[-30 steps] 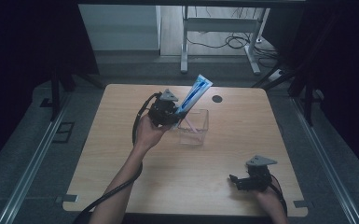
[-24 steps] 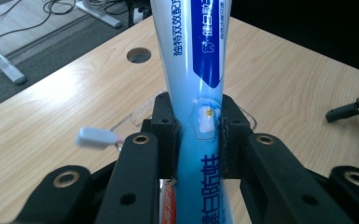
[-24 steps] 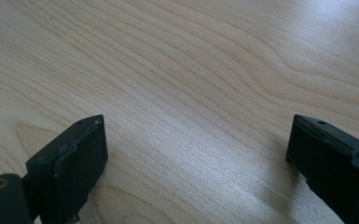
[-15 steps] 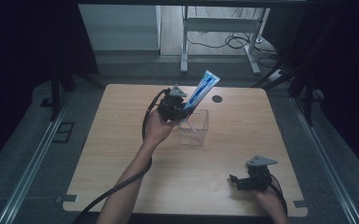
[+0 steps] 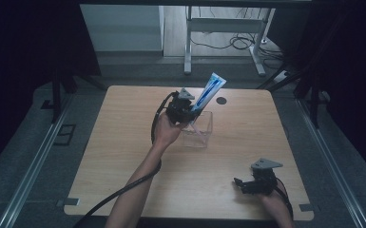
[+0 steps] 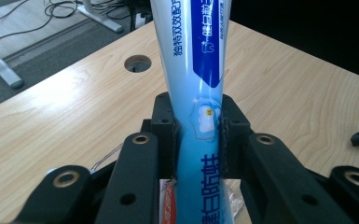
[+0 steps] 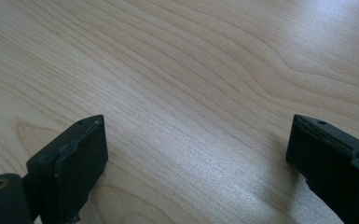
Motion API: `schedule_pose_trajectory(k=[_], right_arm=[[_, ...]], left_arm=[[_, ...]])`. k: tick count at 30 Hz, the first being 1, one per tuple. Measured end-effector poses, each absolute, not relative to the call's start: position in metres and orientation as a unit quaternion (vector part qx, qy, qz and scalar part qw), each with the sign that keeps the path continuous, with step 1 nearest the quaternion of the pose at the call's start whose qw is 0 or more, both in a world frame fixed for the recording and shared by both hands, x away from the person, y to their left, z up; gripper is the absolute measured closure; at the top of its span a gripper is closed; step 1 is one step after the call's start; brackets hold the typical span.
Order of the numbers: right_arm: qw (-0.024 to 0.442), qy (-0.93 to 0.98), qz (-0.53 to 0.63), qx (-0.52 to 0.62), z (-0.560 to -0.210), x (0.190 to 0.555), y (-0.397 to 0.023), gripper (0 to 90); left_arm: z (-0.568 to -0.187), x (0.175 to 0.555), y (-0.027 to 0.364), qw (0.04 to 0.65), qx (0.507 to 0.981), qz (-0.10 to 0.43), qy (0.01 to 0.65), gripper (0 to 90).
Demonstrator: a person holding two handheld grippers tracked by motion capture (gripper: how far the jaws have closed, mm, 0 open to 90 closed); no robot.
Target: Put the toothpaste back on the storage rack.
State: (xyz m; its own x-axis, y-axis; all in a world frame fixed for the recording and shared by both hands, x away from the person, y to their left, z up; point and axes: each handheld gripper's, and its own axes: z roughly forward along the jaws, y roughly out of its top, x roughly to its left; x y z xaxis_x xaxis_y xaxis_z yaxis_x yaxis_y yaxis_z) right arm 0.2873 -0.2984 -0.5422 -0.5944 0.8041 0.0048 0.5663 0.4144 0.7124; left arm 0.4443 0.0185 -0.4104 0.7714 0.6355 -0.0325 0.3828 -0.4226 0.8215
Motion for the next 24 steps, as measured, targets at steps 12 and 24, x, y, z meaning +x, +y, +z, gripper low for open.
schedule_pose_trajectory(k=[12, 24], right_arm=[[0.173, 0.824, 0.346, 0.415, -0.542, 0.287, -0.299, 5.2], [0.173, 0.825, 0.346, 0.412, -0.542, 0.287, -0.299, 5.3]], left_arm=[[-0.428, 0.446, 0.010, 0.433, 0.834, 0.146, 0.310, 72.7], [-0.445, 0.446, 0.002, 0.416, 0.842, 0.148, 0.311, 72.4]])
